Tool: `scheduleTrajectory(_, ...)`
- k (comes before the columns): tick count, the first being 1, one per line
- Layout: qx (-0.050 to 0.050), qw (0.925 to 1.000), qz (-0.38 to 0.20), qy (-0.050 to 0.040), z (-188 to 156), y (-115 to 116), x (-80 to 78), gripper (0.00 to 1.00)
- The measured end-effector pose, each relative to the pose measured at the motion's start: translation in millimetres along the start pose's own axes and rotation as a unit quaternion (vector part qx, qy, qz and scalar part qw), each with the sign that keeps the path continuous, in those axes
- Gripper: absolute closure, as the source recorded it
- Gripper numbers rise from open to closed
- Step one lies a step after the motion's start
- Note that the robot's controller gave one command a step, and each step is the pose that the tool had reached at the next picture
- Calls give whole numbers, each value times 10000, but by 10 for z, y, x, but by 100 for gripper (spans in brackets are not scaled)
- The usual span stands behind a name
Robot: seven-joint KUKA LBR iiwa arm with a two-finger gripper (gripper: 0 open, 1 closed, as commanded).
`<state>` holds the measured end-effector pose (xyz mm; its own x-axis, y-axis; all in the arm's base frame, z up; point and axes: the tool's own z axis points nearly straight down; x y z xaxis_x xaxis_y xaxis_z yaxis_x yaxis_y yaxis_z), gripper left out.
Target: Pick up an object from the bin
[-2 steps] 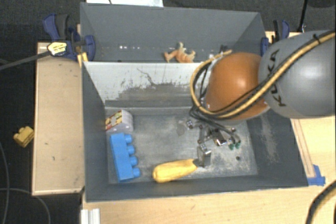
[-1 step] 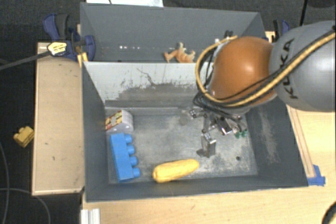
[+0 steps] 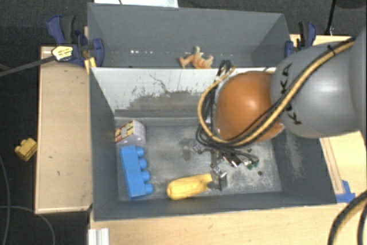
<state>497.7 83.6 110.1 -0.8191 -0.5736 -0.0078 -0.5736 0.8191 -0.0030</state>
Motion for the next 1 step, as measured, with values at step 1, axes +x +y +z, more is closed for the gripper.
scheduleTrajectory(1,-23,10000,-52,43,263,168,22,0)
